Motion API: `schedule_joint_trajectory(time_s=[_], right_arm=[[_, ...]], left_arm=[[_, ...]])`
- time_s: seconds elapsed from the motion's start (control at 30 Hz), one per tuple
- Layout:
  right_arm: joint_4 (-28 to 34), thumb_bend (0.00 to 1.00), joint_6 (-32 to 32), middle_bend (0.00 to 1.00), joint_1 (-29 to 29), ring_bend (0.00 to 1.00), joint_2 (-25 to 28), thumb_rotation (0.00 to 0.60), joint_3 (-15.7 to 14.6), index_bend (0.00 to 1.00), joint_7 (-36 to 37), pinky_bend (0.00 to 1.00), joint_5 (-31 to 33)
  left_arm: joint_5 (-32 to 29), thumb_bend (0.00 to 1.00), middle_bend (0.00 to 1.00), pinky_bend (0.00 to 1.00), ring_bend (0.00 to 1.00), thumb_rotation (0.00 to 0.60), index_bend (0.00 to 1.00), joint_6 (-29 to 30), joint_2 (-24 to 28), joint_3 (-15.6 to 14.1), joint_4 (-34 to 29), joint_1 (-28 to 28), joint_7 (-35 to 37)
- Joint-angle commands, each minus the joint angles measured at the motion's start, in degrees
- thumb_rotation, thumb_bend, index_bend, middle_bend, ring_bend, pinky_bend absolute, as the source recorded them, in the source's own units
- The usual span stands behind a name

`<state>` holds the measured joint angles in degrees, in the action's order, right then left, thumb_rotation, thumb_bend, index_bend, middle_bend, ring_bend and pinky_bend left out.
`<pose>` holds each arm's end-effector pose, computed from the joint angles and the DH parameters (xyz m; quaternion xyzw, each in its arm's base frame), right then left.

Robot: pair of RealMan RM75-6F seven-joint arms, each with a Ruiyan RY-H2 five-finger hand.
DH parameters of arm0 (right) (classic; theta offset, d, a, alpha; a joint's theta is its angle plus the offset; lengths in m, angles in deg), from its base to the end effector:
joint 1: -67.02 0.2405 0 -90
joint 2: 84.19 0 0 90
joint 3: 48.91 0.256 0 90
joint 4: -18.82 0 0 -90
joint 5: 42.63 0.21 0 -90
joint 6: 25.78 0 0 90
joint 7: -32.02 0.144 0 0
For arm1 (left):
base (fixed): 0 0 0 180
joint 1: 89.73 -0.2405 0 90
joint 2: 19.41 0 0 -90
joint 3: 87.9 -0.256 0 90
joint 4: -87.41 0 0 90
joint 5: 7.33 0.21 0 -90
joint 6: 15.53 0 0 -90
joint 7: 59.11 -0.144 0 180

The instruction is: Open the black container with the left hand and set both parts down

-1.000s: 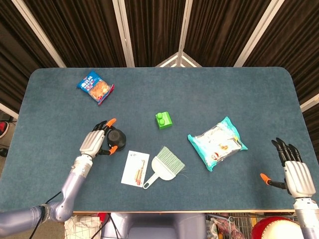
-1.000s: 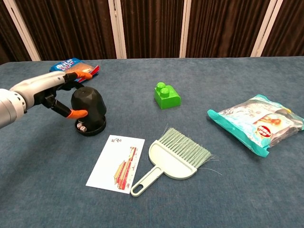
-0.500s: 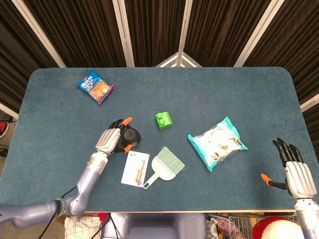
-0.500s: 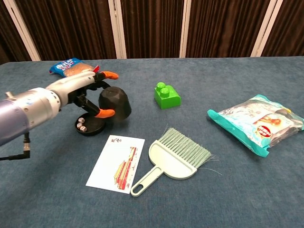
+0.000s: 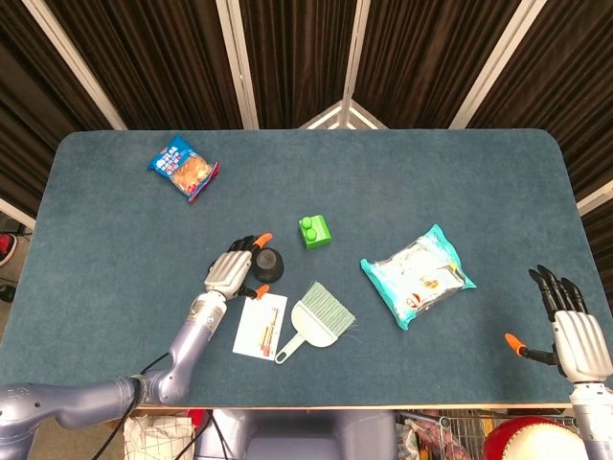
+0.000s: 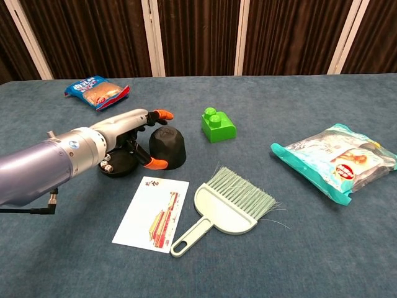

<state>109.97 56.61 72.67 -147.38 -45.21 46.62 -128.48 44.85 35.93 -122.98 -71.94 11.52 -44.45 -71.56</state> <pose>-0.3156 -0.1888 0.1626 0.5542 -0.4565 0.4454 0.5349 -0.1172 0.3469 -0.0846 -0.6546 -0.5376 -0.3988 0.3512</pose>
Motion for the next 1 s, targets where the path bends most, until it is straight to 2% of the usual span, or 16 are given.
schedule_joint_trajectory(time_s=[0.03,0.2,0.4,0.47,0.5,0.67,0.73,0.83,1.0], right_arm=[[0.06,0.21,0.07,0.03,-0.04,0.11,0.01,0.600,-0.03,0.00,-0.03,0.06,-0.05],[0.19,0.21,0.28,0.03,0.01,0.11,0.04,0.600,0.33,0.00,-0.40,0.06,0.22],[0.41,0.21,0.45,0.03,-0.10,0.11,0.11,0.600,0.33,0.00,-0.58,0.06,0.23],[0.37,0.21,0.45,0.03,-0.09,0.11,0.09,0.600,0.37,0.00,-0.74,0.06,0.28],[0.32,0.21,0.39,0.03,-0.06,0.11,0.06,0.600,0.44,0.00,-0.86,0.06,0.42],[0.35,0.21,1.36,0.03,-0.20,0.11,-0.35,0.600,0.94,0.00,-0.64,0.06,0.40],[0.31,0.21,1.56,0.03,-0.23,0.11,-0.48,0.600,0.95,0.00,-1.10,0.06,0.29],[-0.42,0.21,1.88,0.03,-0.16,0.11,-0.72,0.600,1.45,0.00,-2.48,0.06,0.79],[-1.70,0.21,2.78,0.03,-0.25,0.11,-1.98,0.600,2.25,0.00,-7.45,0.04,2.05]], left_arm=[[-0.83,0.31,0.00,0.00,0.00,0.600,0.05,-0.86,1.55,-0.25,-1.67,0.18,-1.01],[-1.38,0.29,0.00,0.00,0.00,0.600,0.03,-0.80,3.98,-0.35,-5.01,-0.09,-1.82],[2.98,0.30,0.00,0.00,0.00,0.600,0.02,4.77,10.47,-0.59,-15.92,-3.40,-1.09],[4.41,0.30,0.00,0.00,0.00,0.600,0.06,9.32,13.58,-1.57,-21.08,-5.88,-2.71],[5.62,0.30,0.00,0.00,0.00,0.600,0.08,14.41,15.71,-2.51,-24.91,-8.20,-5.16],[14.53,0.30,0.00,0.00,0.00,0.600,0.13,38.01,21.06,-7.98,-32.87,-18.01,-19.26],[16.94,0.30,0.00,0.00,0.00,0.600,0.13,44.08,23.03,-10.05,-35.24,-21.61,-21.57],[20.18,0.30,0.01,0.00,0.00,0.600,0.13,51.63,27.74,-13.34,-38.34,-28.02,-18.86],[21.84,0.30,0.02,0.00,0.00,0.600,0.13,55.15,35.00,-17.71,-39.24,-35.15,-8.28]])
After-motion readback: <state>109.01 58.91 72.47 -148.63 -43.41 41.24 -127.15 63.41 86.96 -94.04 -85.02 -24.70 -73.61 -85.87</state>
